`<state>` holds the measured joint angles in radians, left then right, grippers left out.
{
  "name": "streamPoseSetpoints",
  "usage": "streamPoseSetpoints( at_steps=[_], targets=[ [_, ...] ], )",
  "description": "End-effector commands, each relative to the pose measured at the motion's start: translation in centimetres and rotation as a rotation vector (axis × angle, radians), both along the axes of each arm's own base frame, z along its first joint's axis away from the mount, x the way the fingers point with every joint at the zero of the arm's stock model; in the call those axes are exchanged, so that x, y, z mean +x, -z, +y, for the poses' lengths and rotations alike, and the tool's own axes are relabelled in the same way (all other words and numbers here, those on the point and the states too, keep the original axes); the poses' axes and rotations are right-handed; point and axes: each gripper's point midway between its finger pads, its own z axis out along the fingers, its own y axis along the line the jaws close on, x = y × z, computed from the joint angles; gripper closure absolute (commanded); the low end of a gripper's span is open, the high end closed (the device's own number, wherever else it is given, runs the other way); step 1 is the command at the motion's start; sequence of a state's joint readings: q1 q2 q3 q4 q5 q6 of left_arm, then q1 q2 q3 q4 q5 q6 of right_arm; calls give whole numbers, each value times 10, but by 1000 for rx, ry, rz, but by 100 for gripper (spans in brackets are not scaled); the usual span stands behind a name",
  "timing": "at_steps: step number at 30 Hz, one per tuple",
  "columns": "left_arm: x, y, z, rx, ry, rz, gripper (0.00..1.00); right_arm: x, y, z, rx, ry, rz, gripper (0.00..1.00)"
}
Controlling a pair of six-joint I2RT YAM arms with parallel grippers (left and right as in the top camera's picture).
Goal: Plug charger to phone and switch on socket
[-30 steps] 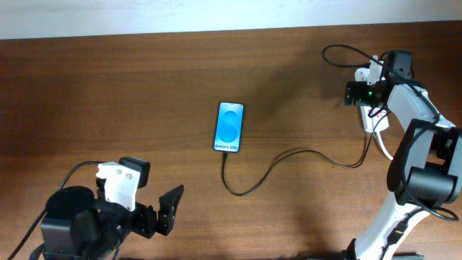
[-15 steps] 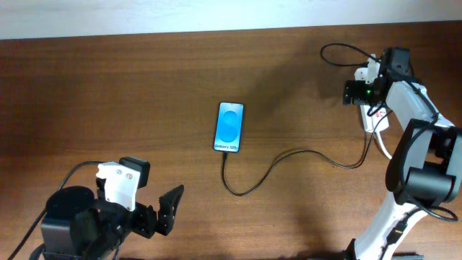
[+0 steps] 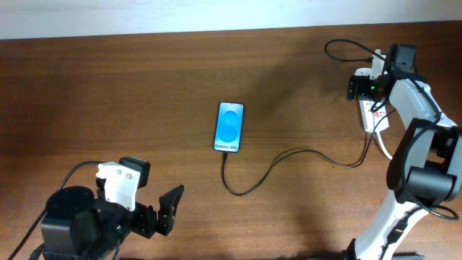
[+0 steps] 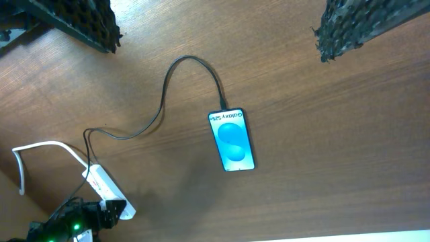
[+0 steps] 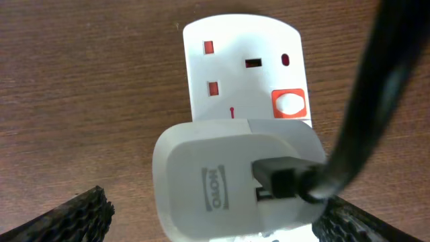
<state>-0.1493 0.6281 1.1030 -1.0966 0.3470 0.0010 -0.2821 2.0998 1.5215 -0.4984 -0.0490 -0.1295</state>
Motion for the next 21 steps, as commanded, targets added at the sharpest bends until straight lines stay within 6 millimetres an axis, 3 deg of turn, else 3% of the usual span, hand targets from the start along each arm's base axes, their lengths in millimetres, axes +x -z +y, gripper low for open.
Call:
streamPoseSetpoints(
  at_steps=[1, 21],
  targets=[
    [0, 2, 0, 11, 9, -4, 1, 5, 12, 12, 54, -33, 8, 2],
    [0, 2, 0, 11, 9, -4, 1, -4, 25, 29, 149, -50, 50, 2]
  ],
)
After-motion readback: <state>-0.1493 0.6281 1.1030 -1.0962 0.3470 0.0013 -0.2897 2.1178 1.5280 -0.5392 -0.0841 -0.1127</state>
